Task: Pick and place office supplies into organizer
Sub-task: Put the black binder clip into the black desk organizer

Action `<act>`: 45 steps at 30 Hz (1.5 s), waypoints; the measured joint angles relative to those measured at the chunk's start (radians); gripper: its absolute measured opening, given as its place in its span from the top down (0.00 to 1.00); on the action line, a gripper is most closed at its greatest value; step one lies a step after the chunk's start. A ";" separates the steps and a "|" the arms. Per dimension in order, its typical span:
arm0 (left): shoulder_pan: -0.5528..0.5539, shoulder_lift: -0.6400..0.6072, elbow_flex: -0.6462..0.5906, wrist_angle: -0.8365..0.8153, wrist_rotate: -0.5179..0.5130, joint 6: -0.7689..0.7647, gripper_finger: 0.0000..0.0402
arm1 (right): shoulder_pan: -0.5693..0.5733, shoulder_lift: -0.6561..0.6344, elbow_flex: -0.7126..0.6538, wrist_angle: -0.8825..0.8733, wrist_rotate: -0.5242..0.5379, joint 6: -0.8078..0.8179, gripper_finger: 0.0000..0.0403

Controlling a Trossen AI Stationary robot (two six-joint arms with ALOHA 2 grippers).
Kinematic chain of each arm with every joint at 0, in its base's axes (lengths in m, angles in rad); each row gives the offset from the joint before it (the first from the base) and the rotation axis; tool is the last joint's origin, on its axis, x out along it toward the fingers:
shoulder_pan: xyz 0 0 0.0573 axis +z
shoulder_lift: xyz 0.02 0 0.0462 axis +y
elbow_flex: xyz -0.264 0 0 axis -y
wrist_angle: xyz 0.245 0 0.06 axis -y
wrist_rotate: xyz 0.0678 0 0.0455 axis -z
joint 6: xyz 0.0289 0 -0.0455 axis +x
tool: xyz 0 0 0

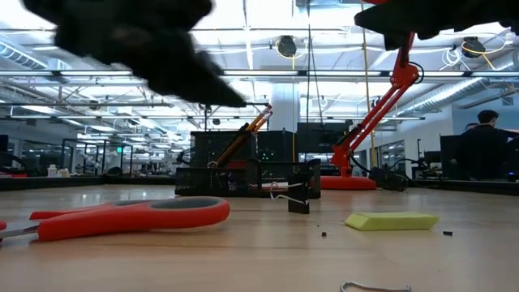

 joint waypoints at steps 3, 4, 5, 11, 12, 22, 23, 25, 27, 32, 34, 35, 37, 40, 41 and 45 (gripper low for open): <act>0.032 0.072 0.081 -0.024 0.034 -0.031 0.89 | 0.016 -0.011 -0.001 -0.032 0.002 0.011 1.00; 0.044 0.091 0.094 -0.045 0.059 -0.038 0.87 | 0.022 -0.009 -0.001 -0.035 0.001 0.012 1.00; 0.056 0.114 0.108 -0.049 0.087 -0.044 0.85 | 0.029 -0.007 -0.001 -0.035 0.000 0.012 1.00; 0.085 0.203 0.131 -0.025 0.217 0.015 0.63 | 0.058 -0.003 -0.001 -0.048 0.000 0.017 1.00; 0.084 0.210 0.130 -0.020 0.218 0.024 0.59 | 0.058 -0.003 0.000 -0.047 0.000 0.017 1.00; 0.087 0.218 0.130 -0.011 0.215 0.099 0.41 | 0.058 -0.003 0.000 -0.045 -0.001 0.016 1.00; 0.088 0.225 0.130 -0.010 0.215 0.104 0.41 | 0.058 -0.003 0.000 -0.042 -0.001 0.015 1.00; 0.091 0.242 0.130 0.001 0.214 0.105 0.41 | 0.057 -0.003 0.000 -0.043 -0.001 0.013 1.00; 0.094 0.259 0.129 0.011 0.214 0.105 0.41 | 0.057 -0.003 0.000 -0.042 0.000 0.013 1.00; 0.104 0.313 0.129 0.078 0.214 0.100 0.41 | 0.057 -0.003 0.000 -0.035 0.000 0.012 1.00; 0.106 0.316 0.129 0.094 0.217 0.099 0.41 | 0.057 -0.003 0.000 -0.037 0.000 0.012 1.00; 0.106 0.315 0.129 0.103 0.217 0.098 0.41 | 0.057 -0.003 0.000 -0.037 0.000 0.012 1.00; 0.106 0.315 0.130 0.108 0.217 0.101 0.41 | 0.057 -0.003 0.000 -0.042 0.000 0.010 1.00; 0.106 0.315 0.130 0.109 0.221 0.101 0.41 | 0.057 -0.003 0.000 -0.044 0.001 0.007 1.00; 0.106 0.315 0.130 0.109 0.230 0.101 0.41 | 0.057 -0.003 0.000 -0.043 0.001 0.007 1.00; 0.106 0.315 0.130 0.110 0.244 0.101 0.44 | 0.057 -0.003 0.000 -0.043 0.001 0.005 1.00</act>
